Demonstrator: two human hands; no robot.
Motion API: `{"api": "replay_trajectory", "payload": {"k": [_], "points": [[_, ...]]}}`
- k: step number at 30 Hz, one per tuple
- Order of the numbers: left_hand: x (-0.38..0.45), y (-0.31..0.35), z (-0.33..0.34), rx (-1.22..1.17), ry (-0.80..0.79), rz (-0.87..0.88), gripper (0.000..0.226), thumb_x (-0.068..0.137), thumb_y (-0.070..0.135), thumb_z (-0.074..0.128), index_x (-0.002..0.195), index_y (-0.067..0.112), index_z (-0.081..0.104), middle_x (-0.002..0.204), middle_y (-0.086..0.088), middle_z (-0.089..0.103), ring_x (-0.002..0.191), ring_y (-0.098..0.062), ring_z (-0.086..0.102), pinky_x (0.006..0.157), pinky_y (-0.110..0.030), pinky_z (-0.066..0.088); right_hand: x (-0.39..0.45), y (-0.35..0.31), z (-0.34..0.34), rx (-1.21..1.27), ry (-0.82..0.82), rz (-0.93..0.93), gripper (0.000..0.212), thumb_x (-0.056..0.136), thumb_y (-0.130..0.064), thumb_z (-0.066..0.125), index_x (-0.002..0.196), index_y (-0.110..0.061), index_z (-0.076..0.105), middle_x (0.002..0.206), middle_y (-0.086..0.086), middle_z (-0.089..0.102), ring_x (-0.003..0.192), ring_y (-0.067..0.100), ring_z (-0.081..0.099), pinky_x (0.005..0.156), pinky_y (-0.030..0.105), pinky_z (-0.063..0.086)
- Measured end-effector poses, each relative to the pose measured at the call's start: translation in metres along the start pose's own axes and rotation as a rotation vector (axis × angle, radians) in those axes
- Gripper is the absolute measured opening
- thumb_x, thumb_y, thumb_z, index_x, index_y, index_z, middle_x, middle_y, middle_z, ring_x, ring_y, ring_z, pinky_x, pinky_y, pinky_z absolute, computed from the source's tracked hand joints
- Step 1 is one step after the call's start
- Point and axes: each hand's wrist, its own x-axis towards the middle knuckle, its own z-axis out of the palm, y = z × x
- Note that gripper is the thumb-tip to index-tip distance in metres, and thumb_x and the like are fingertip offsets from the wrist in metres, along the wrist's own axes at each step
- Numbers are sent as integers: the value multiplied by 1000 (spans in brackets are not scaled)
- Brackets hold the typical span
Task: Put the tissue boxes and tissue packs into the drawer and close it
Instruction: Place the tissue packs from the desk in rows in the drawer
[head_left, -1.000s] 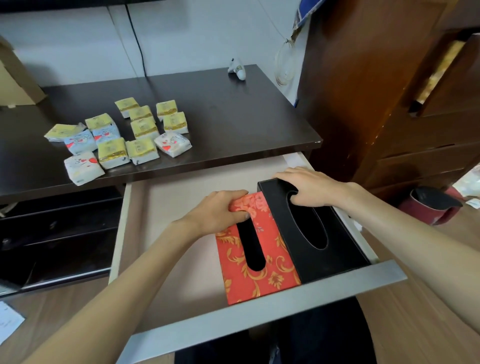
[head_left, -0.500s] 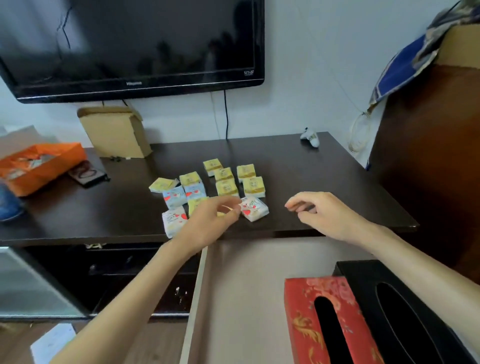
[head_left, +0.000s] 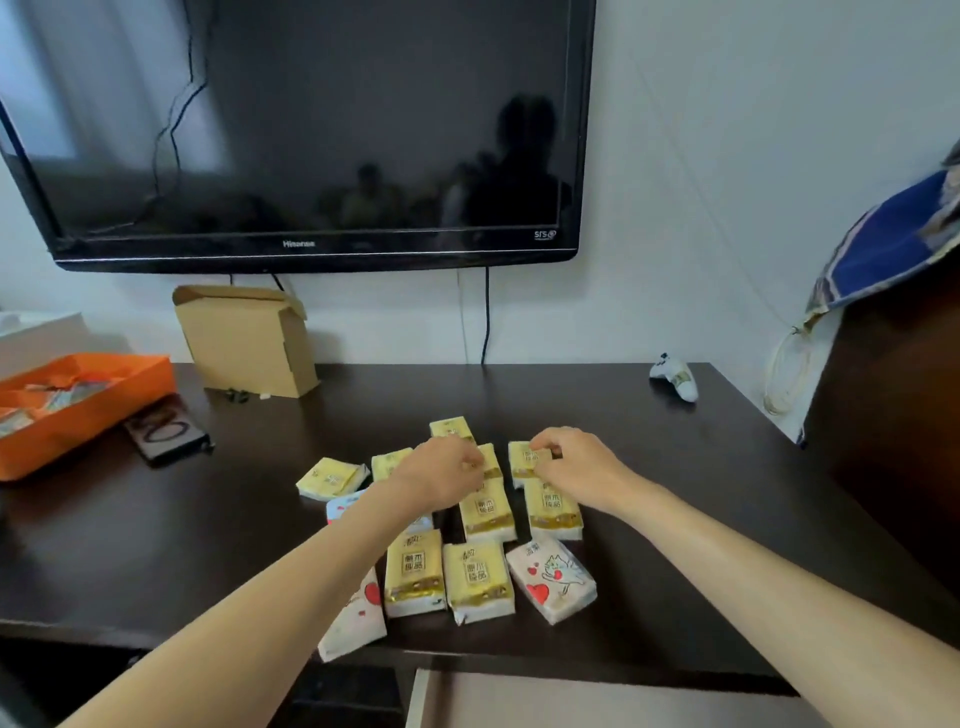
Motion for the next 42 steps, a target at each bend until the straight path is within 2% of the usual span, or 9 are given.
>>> {"api": "replay_trajectory", "payload": {"k": [3, 9, 13, 17, 20, 26, 32, 37, 42], "points": [[18, -3, 5, 32, -49, 11, 30, 95, 33, 49, 103, 14, 72, 114, -2, 68, 115, -26, 62, 94, -41, 48, 22, 3, 7, -86, -78, 20, 35, 100, -18, 53, 131, -14, 68, 135, 6, 65, 125, 28, 60, 103, 44, 50], [52, -1, 6, 87, -70, 49, 46, 88, 48, 63, 126, 22, 68, 150, 1, 48, 136, -22, 44, 107, -39, 37, 48, 16, -1, -233, -113, 26, 39, 99, -35, 62, 130, -13, 69, 130, 5, 67, 114, 25, 65, 95, 44, 54], [75, 8, 11, 131, -76, 90, 46, 83, 45, 73, 120, 18, 72, 128, -2, 66, 118, -21, 57, 97, -40, 48, 56, 35, -14, -370, -116, 33, 20, 97, -42, 67, 90, -23, 64, 113, 5, 65, 96, 22, 65, 69, 32, 47], [87, 16, 18, 96, -62, 86, 42, 80, 40, 78, 115, 18, 74, 118, -1, 69, 106, -18, 61, 90, -40, 52, 49, 56, -31, -445, -80, 59, 51, 93, -43, 73, 138, -20, 66, 158, 9, 43, 143, 27, 42, 106, 42, 44], [90, 21, 23, 55, -61, 69, 40, 80, 39, 79, 113, 17, 75, 109, 0, 74, 93, -17, 65, 81, -36, 54, 41, 63, -46, -398, -99, 62, 50, 86, -46, 79, 131, -24, 73, 166, 8, 35, 151, 27, 30, 114, 44, 36], [74, 28, 26, 5, 25, 28, 41, 78, 41, 80, 114, 22, 75, 109, 3, 74, 86, -14, 66, 78, -37, 58, 6, 79, -60, -319, -79, 62, 45, 75, -54, 85, 113, -28, 81, 121, -9, 66, 106, 15, 60, 88, 34, 47], [26, 55, 12, -95, 229, 100, 42, 78, 42, 79, 117, 26, 72, 122, 5, 70, 92, -8, 63, 70, -22, 48, -55, 84, -65, -494, -20, 111, 64, 69, -78, 69, 114, -34, 61, 108, -10, 55, 101, 13, 56, 78, 36, 51], [-46, 78, 5, -143, 211, 236, 48, 76, 48, 79, 119, 29, 71, 131, 9, 64, 115, -10, 60, 93, -33, 51, -117, 85, -51, -508, 46, 105, 87, 64, -87, 55, 128, -28, 52, 119, -9, 53, 118, 13, 46, 75, 36, 46], [-140, 75, 23, -246, 185, 297, 64, 70, 52, 80, 130, 37, 62, 124, 27, 59, 109, 10, 56, 90, -11, 46, -179, 69, -37, -366, 136, 14, 65, 71, -84, 56, 109, -32, 57, 105, -16, 49, 109, 9, 39, 73, 31, 45]]}}
